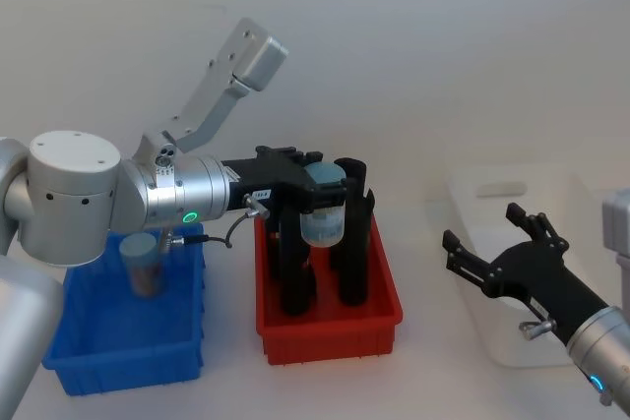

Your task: Pick the cotton swabs from the blue box and place them into the white box.

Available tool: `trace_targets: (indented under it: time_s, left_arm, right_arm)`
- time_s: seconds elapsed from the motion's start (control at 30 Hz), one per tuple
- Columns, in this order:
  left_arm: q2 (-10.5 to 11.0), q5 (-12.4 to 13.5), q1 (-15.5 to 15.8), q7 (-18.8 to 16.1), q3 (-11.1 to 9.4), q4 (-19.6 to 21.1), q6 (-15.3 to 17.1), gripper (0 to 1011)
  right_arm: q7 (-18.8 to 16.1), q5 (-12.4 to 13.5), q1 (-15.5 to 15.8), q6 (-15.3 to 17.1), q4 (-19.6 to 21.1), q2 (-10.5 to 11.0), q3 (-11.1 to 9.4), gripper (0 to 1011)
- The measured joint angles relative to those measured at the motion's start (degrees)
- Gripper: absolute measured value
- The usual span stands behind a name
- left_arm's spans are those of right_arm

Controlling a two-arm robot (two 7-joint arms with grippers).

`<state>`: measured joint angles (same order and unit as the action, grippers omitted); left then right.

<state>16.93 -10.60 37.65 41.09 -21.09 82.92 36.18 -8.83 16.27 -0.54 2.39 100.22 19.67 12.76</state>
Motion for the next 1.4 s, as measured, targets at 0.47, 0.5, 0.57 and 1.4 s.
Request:
trace_targets:
  time_s: [0.47,0.5,0.57,1.4]
  left_arm:
    - [-0.2,0.1,0.3,0.5,-0.1,-0.2,0.0,650]
    - [-0.2,0.1,0.3,0.5,-0.1,-0.2,0.0,651]
    - [-0.2,0.1,0.3,0.5,-0.1,-0.2,0.0,651]
    - [-0.2,0.1,0.4,0.7,-0.2,-0.3,0.0,651]
  right_arm:
    - [-11.8,0.5,-4.4,0.5,-3.5,-0.3,0.2,1002]
    - [-11.8,0.5,-4.4,0.5,-3.5,-0.3,0.2,1002]
    - [-13.7,0.5,-5.5,0.5,-4.4,-0.7,0.4,1002]
    - [-29.0,-1.8,-19.5,-1.0,-20.8,-6.7,3.1,1002]
